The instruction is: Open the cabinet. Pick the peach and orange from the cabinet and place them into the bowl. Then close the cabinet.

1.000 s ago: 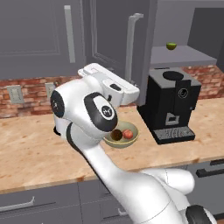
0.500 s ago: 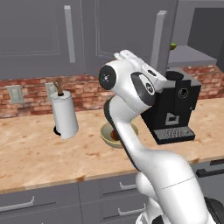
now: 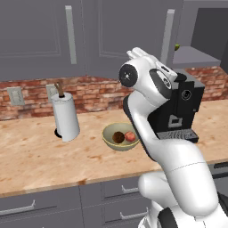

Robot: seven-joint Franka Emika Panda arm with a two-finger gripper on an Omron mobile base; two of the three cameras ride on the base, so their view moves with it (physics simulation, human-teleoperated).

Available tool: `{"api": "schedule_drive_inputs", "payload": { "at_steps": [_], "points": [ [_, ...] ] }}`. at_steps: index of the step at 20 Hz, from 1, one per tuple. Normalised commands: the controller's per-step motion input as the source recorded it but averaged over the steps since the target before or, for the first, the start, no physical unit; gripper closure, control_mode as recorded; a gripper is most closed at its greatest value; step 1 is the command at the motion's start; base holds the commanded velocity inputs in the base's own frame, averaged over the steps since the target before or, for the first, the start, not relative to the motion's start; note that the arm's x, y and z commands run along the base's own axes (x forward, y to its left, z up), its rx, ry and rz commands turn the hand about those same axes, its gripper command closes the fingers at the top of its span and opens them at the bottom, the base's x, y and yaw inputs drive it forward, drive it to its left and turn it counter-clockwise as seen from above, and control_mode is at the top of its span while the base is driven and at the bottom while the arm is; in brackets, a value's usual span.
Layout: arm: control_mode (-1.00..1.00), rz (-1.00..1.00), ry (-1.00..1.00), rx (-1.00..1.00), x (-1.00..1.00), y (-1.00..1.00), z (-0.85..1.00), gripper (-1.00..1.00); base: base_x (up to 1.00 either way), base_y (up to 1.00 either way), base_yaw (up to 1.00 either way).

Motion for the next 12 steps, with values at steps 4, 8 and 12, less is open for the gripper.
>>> {"api": "schedule_drive_inputs", "payload": {
  "at_steps": [4, 8, 12],
  "points": [
    [-1.00, 0.11, -0.20, 0.00, 1.00, 0.00, -0.83, -1.00, 0.00, 0.00, 0.00],
    [-1.00, 0.11, -0.12, 0.00, 1.00, -0.02, -0.76, -1.00, 0.00, 0.00, 0.00],
    [-1.00, 0.17, 0.00, 0.00, 1.00, -0.04, -0.77, -1.00, 0.00, 0.00, 0.00]
  ]
}}
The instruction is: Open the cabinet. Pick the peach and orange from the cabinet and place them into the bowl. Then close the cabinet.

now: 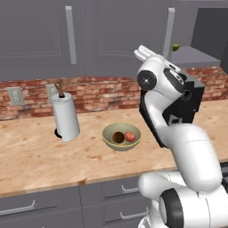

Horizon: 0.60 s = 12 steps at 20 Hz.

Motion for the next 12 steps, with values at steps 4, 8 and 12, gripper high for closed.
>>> {"api": "schedule_drive_inputs", "payload": {
  "at_steps": [4, 8, 12],
  "points": [
    [-1.00, 0.13, 0.10, 0.00, 1.00, 0.00, -0.62, -1.00, 0.00, 0.00, 0.00],
    [-1.00, 0.04, 0.11, 0.00, 1.00, 0.00, -0.36, -1.00, 0.00, 0.00, 0.00],
    [-1.00, 0.01, 0.03, 0.00, 0.80, 0.00, -0.19, -1.00, 0.00, 0.00, 0.00]
  ]
}}
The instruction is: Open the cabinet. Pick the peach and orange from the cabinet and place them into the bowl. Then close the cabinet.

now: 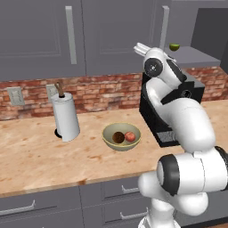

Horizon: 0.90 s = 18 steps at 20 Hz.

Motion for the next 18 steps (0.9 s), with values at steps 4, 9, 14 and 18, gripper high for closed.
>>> {"api": "schedule_drive_inputs", "payload": {
  "at_steps": [4, 9, 14, 18],
  "points": [
    [-1.00, 0.00, -0.05, -0.01, 0.56, 0.01, -0.28, -1.00, 0.00, 0.00, 0.00],
    [-1.00, 0.00, -0.01, 0.00, -0.11, 0.00, 0.00, -1.00, 0.00, 0.00, 0.00],
    [-1.00, 0.00, 0.05, 0.00, -0.88, 0.00, 0.22, -1.00, 0.00, 0.00, 0.00],
    [-1.00, -0.03, 0.07, 0.00, -0.43, -0.15, -0.09, -1.00, 0.00, 0.00, 0.00]
  ]
}}
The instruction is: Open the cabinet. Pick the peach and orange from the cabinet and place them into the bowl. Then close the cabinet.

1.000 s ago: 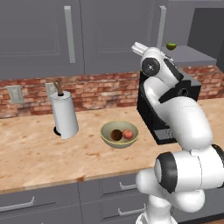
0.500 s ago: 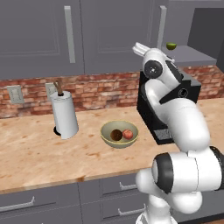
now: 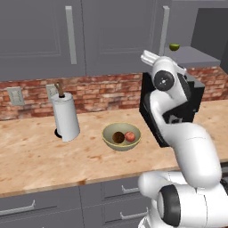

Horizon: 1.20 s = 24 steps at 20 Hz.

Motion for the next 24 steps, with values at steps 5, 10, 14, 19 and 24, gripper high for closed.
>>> {"api": "schedule_drive_inputs", "payload": {
  "at_steps": [5, 10, 14, 19, 24],
  "points": [
    [-1.00, -0.04, 0.12, 0.06, -0.75, -0.48, 0.33, -1.00, 0.00, 0.00, 0.00],
    [-1.00, -0.04, 0.32, 0.01, -0.98, -0.09, 0.41, -1.00, 0.00, 0.00, 0.00],
    [-1.00, 0.01, 0.31, 0.00, -1.00, 0.10, -0.04, -1.00, 0.00, 0.00, 0.00],
    [-1.00, 0.10, 0.15, -0.04, -1.00, 0.32, -0.38, -1.00, 0.00, 0.00, 0.00],
    [-1.00, 0.08, -0.03, -0.02, -1.00, 0.13, -0.35, -1.00, 0.00, 0.00, 0.00]
  ]
}}
